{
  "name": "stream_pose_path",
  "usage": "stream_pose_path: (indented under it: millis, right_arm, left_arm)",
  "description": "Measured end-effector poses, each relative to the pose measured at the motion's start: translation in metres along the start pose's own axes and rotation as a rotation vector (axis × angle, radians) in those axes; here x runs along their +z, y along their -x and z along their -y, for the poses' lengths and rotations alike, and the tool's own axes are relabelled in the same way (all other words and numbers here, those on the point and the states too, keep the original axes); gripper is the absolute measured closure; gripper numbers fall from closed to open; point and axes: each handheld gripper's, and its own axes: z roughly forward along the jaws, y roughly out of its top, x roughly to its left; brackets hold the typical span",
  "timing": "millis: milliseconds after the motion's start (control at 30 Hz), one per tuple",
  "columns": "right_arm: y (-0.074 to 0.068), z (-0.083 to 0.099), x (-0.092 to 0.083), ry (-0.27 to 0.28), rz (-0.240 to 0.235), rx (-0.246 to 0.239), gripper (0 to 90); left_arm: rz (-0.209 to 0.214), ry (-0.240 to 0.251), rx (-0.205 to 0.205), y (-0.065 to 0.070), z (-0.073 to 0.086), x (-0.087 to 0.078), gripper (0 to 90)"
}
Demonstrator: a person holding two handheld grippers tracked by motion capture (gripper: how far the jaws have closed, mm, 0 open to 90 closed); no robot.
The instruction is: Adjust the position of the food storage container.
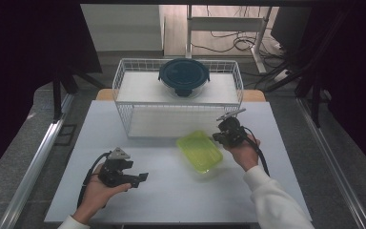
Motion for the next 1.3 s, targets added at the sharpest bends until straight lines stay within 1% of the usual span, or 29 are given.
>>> stream_pose_path:
  millis: [133,267,367,500,633,667,700,800,1000,1100,1200,1267,1300]
  right_arm:
    - [0.0,-0.009,0.014,-0.013,0.037,-0.048,88.6]
    - [-0.001,-0.012,0.032,-0.046,0.081,-0.095,88.6]
    - [-0.001,-0.013,0.044,-0.059,0.107,-0.123,88.6]
    - [-0.002,-0.014,0.055,-0.079,0.144,-0.153,88.6]
    - [-0.002,-0.015,0.062,-0.09,0.162,-0.193,88.6]
    - [-0.002,-0.015,0.063,-0.093,0.165,-0.195,88.6]
    - [-0.003,-0.015,0.064,-0.096,0.164,-0.209,88.6]
    - [-0.006,-0.015,0.067,-0.1,0.164,-0.229,88.7]
    - [-0.015,-0.018,0.068,-0.096,0.126,-0.273,88.7]
    - [-0.023,-0.021,0.069,-0.096,0.101,-0.305,88.7]
    - [-0.033,-0.023,0.071,-0.083,0.07,-0.343,88.8]
    - [-0.04,-0.024,0.073,-0.08,0.082,-0.38,88.8]
    - [-0.043,-0.025,0.074,-0.078,0.081,-0.391,88.8]
  left_arm:
    - [0.002,-0.001,0.007,0.0,0.0,0.0,23.8]
    - [-0.02,-0.001,0.001,0.001,0.001,0.001,22.2]
    - [-0.022,-0.001,-0.005,-0.001,0.001,0.001,22.0]
    - [-0.023,-0.006,-0.005,-0.002,0.002,0.001,22.0]
    - [-0.02,-0.008,-0.007,-0.002,0.003,0.002,22.0]
    - [-0.017,-0.008,-0.01,-0.001,0.003,0.003,22.0]
    - [-0.016,-0.009,-0.01,-0.001,0.003,0.003,22.0]
    - [-0.014,-0.009,-0.011,-0.001,0.003,0.003,22.0]
    - [-0.008,-0.009,-0.015,-0.002,0.002,0.002,22.1]
    - [-0.005,-0.004,-0.027,-0.003,0.002,0.002,22.0]
    - [-0.005,-0.008,-0.031,-0.004,0.003,0.002,22.0]
    - [-0.004,-0.012,-0.034,-0.004,0.003,0.003,22.0]
    - [-0.002,-0.013,-0.034,-0.004,0.003,0.003,22.0]
